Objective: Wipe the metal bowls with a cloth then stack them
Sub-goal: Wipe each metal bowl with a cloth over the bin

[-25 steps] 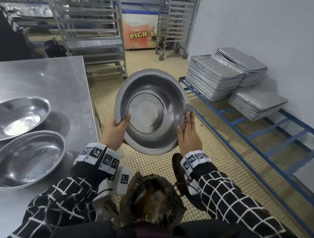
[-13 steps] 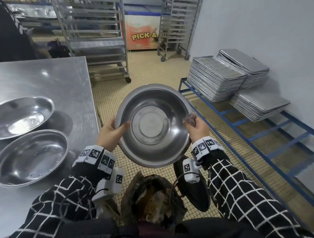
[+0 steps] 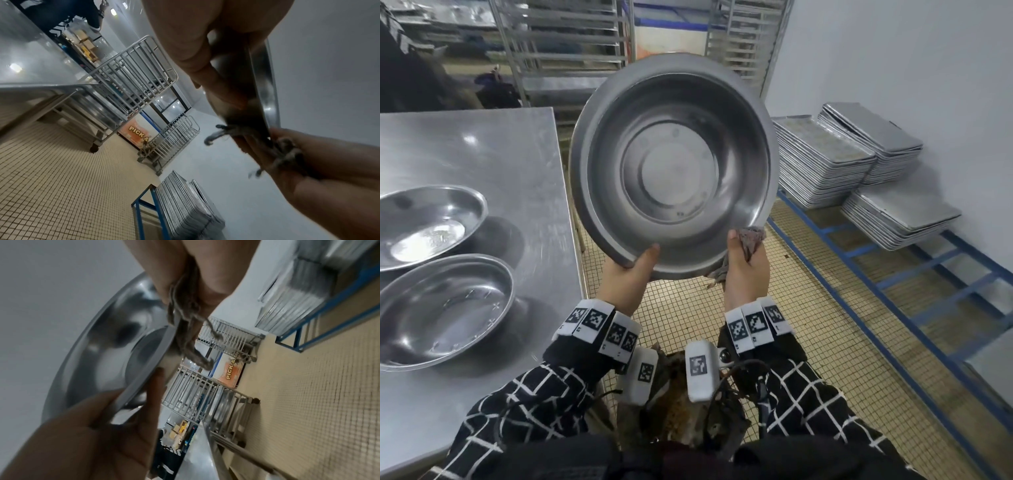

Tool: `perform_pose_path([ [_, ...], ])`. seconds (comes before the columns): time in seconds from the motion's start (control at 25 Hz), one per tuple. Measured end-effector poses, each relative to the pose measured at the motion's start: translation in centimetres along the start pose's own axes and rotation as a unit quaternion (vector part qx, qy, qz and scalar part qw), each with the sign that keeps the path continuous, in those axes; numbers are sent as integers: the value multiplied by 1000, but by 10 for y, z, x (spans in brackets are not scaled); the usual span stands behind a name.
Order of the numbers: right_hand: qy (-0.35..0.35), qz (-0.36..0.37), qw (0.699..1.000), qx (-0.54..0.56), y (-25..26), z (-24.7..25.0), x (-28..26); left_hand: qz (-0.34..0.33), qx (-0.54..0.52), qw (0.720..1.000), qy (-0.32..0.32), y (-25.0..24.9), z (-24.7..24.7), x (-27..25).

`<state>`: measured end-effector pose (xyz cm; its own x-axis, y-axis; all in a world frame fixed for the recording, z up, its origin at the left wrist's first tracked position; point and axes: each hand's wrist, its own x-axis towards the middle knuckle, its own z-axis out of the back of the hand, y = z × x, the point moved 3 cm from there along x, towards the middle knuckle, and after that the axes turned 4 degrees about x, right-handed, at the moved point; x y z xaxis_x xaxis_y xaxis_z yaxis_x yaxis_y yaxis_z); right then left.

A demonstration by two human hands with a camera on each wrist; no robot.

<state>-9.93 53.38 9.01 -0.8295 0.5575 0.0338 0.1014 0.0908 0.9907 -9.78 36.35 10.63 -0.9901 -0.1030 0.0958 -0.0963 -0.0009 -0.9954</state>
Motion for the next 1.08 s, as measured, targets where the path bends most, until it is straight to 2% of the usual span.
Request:
perform_pose_path([
  [0.08,38,-21,998,-36,-4,3,1,18,-5,999,-26,-2,8,7],
  [0.2,39,-15,995,-85,-10,10,-9,34,56,997,-41,6,20,20],
  [0.28,61,31,991,-118,-11,9,-18,32,84,995,-34,7,26,30],
  [0.36,142,81,975,-150,-7,-6,-23,5,104,995,-11,2,27,37],
  [0.4,207,108,956,-180,-7,-18,-24,-8,113,994,1,-2,26,39],
  [0.44,283,145,918,-236,-8,-31,-26,-19,117,993,14,-6,24,40],
  [0.52,389,226,811,-374,-20,-50,-31,-47,138,989,32,-12,20,40],
  [0.56,405,246,777,-415,-26,-53,-33,-61,158,985,40,-16,20,40],
  [0.64,413,232,752,-458,-40,-49,-28,-64,178,981,44,-18,23,41],
  [0.68,407,231,727,-502,-44,-43,-21,-56,175,982,46,-19,27,41],
  [0.8,322,313,604,-658,-42,-21,20,-38,159,985,62,-13,34,41],
  [0.84,288,319,575,-696,-37,-15,38,-33,156,985,68,-12,34,41],
  [0.88,255,315,560,-723,-30,-11,53,-26,150,986,72,-11,34,40],
  [0.92,225,312,560,-734,-23,-8,64,-18,143,987,73,-11,32,40],
  [1.0,193,302,579,-732,-16,-9,71,-10,126,990,67,-12,30,42],
  [1.08,221,282,612,-705,-22,-16,58,-19,123,990,62,-16,27,42],
])
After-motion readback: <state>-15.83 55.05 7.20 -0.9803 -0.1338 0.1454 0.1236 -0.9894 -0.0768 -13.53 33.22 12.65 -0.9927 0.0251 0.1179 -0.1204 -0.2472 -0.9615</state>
